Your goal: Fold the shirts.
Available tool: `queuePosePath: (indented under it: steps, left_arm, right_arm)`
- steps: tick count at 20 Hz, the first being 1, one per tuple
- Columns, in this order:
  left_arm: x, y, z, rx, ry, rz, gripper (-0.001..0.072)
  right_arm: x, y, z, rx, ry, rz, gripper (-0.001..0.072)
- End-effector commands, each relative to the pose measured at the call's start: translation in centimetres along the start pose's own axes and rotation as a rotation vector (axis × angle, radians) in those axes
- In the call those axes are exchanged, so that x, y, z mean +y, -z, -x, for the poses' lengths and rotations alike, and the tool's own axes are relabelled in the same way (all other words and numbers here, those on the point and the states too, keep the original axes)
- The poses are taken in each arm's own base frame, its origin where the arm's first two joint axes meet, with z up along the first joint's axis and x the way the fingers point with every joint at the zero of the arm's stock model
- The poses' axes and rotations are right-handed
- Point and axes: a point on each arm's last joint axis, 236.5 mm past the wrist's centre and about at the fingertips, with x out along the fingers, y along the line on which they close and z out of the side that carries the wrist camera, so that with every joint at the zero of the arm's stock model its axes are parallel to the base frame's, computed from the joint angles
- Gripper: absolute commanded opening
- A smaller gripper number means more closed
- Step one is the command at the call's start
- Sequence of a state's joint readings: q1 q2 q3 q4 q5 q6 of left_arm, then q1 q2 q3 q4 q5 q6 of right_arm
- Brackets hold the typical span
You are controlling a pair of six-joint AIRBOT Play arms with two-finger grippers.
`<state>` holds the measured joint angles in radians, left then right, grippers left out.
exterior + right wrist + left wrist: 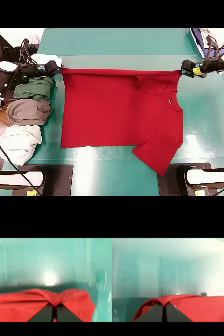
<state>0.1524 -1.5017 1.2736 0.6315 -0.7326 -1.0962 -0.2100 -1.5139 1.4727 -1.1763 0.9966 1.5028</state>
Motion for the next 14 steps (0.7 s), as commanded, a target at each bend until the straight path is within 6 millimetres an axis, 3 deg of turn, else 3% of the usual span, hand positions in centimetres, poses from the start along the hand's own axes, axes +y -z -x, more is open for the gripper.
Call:
queuePosePath:
  steps: [1, 3, 9, 14]
  left_arm:
    - [1.1, -0.6, -0.5, -0.029, -0.028, -0.085, 0.0024]
    - [1.3, 1.3, -0.5, 0.053, -0.035, -0.136, 0.0024]
    - [3.1, 8.7, 1.0, 0.374, -0.059, -0.262, 0.0024]
    - [4.5, 12.8, 1.1, 0.47, -0.066, -0.22, 0.0024]
  right_arm:
    - [-0.1, -2.8, -0.7, -0.125, 0.016, 0.015, 0.0013]
    - [-0.8, -1.2, -0.8, -0.055, 0.049, 0.043, 0.0012]
    - [-3.2, 7.8, -1.0, 0.193, 0.179, 0.155, 0.0013]
    - [-4.2, 12.1, -1.3, 0.253, 0.183, 0.13, 0.0015]
